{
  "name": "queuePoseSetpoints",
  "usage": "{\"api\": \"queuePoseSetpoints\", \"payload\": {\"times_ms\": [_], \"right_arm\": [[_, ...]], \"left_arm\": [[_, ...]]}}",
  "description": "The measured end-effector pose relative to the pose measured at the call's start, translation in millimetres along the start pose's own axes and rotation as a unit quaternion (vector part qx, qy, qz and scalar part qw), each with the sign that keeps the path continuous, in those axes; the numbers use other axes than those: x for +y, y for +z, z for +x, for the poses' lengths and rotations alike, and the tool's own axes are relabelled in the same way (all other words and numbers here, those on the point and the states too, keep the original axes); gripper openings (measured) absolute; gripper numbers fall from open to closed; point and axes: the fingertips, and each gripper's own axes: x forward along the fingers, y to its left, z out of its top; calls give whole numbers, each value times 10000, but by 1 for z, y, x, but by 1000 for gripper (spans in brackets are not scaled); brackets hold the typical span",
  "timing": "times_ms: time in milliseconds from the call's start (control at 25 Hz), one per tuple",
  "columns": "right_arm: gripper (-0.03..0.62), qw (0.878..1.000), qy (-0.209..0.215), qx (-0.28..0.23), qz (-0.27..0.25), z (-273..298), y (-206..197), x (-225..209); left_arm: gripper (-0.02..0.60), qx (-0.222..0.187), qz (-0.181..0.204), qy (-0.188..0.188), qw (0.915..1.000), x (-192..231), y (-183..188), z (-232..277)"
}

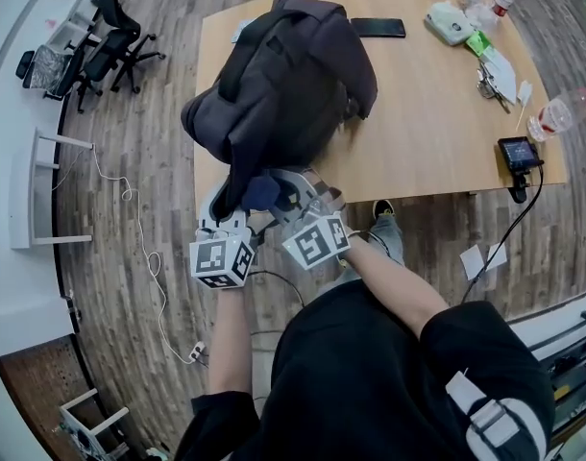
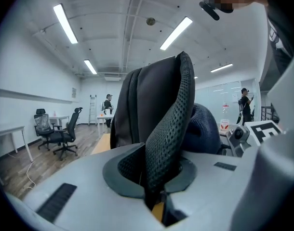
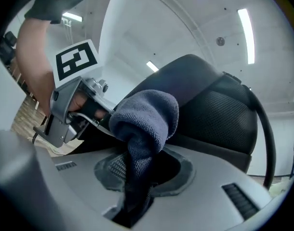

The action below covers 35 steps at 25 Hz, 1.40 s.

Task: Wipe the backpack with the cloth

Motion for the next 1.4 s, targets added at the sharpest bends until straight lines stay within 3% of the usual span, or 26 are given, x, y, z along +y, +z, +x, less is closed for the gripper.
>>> {"api": "queuePoseSetpoints", "payload": {"times_ms": [120, 160, 240, 280, 400, 480, 760, 840, 960, 1120, 1400], "right_arm": [[95, 9978, -630, -182, -90, -25, -9, -37], [95, 9945, -993, -306, 152, -35, -15, -60], [95, 9800, -1522, -539, 1165, -49, -35, -109], [95, 9747, -1522, -544, 1541, -52, -46, -129], [95, 9786, -1077, -492, 1683, -49, -60, -164], [95, 9737, -1038, -505, 1964, -49, -71, -190], [95, 9296, -1342, -97, 3431, -23, -143, -286], [95, 9155, -1231, 101, 3828, -8, -154, -304], [90, 8982, -960, 48, 4289, 3, -155, -309], [83, 8803, -956, -412, 4628, -13, -144, -293], [81, 8764, -523, -1042, 4672, -43, -90, -240]], "left_arm": [[52, 22, -78, -127, 9999, -5, -6, 1], [52, 18, -100, -164, 9998, -6, -7, 2], [54, 21, -141, -214, 9997, -8, -8, 5], [52, 40, -150, -234, 9996, -10, -10, 7], [52, 114, -172, -279, 9994, -16, -16, 9], [52, 136, -172, -330, 9992, -18, -18, 10], [52, 178, -82, -374, 9991, -19, -18, 5], [52, 211, -100, -358, 9991, -18, -18, 3], [52, 226, -198, -328, 9990, -17, -16, 3], [52, 212, -290, -406, 9985, -19, -18, 6], [52, 227, -498, -630, 9965, -28, -22, 18]]}}
